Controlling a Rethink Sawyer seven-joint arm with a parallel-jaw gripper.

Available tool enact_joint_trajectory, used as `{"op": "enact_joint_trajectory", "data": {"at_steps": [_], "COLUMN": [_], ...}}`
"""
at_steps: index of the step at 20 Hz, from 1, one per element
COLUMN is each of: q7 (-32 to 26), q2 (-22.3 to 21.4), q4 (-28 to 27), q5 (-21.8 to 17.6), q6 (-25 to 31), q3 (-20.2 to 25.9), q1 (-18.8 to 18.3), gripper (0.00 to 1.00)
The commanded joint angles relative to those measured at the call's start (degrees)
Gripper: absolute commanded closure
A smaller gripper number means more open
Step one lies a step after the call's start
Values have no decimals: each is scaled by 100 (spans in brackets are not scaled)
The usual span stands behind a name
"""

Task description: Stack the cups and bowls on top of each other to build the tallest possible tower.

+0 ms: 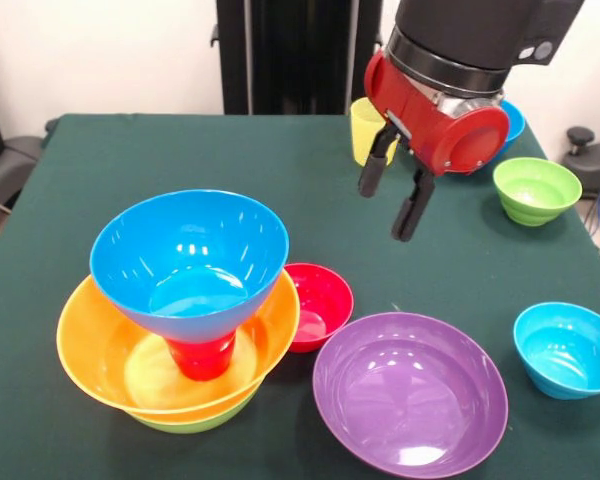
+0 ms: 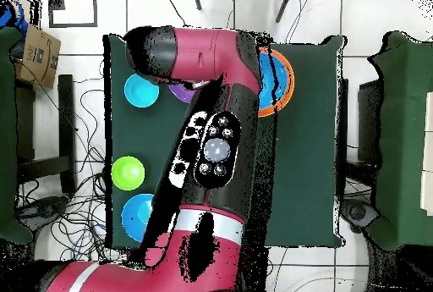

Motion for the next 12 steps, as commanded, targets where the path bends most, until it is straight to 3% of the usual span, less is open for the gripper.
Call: {"op": "enact_joint_trajectory", "data": {"at_steps": [1,12], "q7": [1319,1234], "q2": [244,725], "q4": [50,-76], "q5": [197,376], "q6": [167,-375], "q3": [-1,-203], "q1": [150,122], "gripper": [0,0]}}
